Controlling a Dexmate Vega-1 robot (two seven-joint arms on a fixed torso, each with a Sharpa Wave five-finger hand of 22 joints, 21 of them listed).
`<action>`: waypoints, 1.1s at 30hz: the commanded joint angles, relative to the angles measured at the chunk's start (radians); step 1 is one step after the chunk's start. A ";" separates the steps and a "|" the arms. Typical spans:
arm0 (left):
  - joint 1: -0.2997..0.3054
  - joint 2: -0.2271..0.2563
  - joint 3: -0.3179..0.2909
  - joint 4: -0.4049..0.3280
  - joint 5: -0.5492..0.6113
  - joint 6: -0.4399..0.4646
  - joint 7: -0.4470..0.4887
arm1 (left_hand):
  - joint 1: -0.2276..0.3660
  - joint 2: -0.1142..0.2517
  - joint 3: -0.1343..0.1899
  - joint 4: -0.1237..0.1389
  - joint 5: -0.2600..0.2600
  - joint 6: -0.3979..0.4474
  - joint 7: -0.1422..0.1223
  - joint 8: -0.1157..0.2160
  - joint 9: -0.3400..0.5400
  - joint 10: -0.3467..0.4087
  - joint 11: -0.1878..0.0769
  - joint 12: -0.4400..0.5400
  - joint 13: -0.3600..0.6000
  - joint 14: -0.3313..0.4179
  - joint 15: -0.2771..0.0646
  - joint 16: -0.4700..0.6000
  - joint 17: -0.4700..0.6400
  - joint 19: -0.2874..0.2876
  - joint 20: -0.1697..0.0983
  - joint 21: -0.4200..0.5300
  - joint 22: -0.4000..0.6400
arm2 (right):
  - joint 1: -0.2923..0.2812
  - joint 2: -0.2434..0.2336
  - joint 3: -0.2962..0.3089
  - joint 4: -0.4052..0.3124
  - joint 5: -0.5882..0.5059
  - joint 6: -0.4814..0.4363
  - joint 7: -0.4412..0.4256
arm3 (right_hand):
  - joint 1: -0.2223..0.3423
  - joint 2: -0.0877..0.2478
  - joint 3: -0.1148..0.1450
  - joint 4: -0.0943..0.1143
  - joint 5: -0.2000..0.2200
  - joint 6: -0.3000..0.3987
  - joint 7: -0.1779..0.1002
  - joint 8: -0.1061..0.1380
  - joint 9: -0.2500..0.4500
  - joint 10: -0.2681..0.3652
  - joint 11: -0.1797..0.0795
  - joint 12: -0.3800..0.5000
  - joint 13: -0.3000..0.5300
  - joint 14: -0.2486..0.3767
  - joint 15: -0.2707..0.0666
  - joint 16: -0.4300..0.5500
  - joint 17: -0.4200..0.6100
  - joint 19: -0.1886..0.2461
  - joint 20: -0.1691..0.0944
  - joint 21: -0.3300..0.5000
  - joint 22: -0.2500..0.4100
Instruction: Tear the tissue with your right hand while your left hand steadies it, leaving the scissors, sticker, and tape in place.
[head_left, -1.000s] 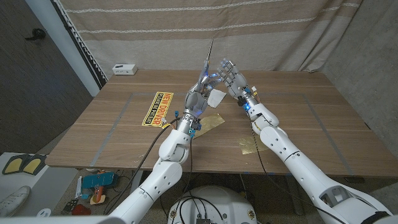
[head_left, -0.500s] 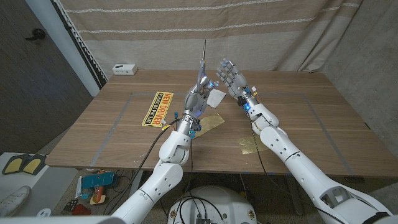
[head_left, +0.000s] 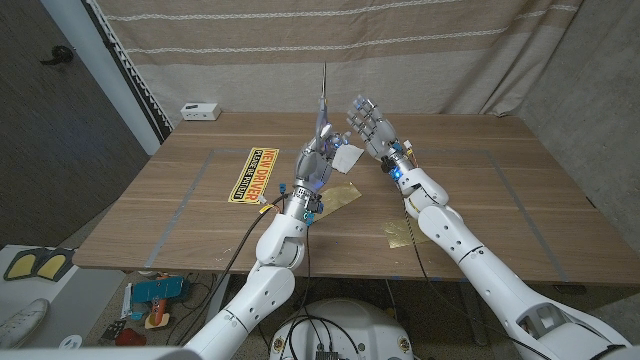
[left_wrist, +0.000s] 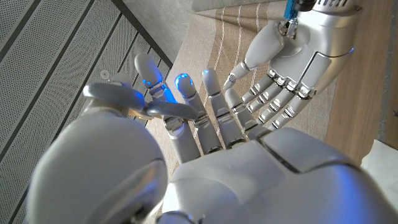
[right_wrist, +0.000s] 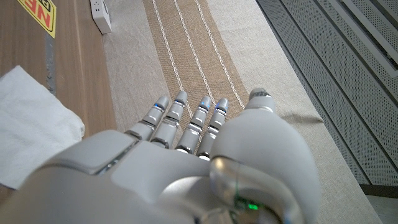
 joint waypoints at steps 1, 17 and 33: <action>0.051 -0.009 -0.008 -0.048 0.015 -0.004 0.070 | 0.015 -0.010 -0.007 -0.003 0.014 0.009 0.002 0.001 -0.001 0.100 -0.085 0.045 0.002 0.022 -0.165 0.024 0.009 0.018 -0.063 0.008 0.007 | 0.001 -0.002 -0.006 -0.002 -0.008 0.004 0.001 | 0.001 0.007 -0.001 -0.007 0.007 0.007 0.001 0.003 -0.001 0.007 -0.003 0.010 0.003 -0.004 -0.099 0.006 0.001 0.006 0.006 -0.002 0.002; 0.143 -0.006 -0.028 -0.118 0.054 -0.016 0.196 | 0.009 -0.063 -0.100 -0.030 0.059 0.101 0.076 0.037 0.004 0.238 -0.081 0.370 -0.006 0.150 -0.160 0.201 0.002 0.110 -0.066 0.009 -0.002 | 0.033 0.000 -0.016 0.024 -0.023 0.000 0.014 | -0.003 0.007 -0.004 -0.007 0.007 0.008 0.002 0.002 -0.001 0.006 -0.003 0.010 0.003 -0.004 -0.097 0.007 0.000 0.008 0.008 -0.006 0.002; 0.184 0.030 -0.038 -0.162 0.092 -0.005 0.247 | 0.058 -0.033 -0.246 -0.024 0.101 0.076 0.080 0.129 0.012 0.177 -0.083 0.501 -0.029 0.277 -0.160 0.331 -0.025 0.359 -0.159 0.328 0.351 | 0.028 -0.003 -0.016 0.015 -0.029 0.000 0.002 | -0.005 0.006 -0.006 -0.007 0.007 0.006 0.002 0.000 -0.001 0.007 -0.003 0.010 0.003 -0.004 -0.095 0.008 -0.001 0.011 0.007 -0.008 0.002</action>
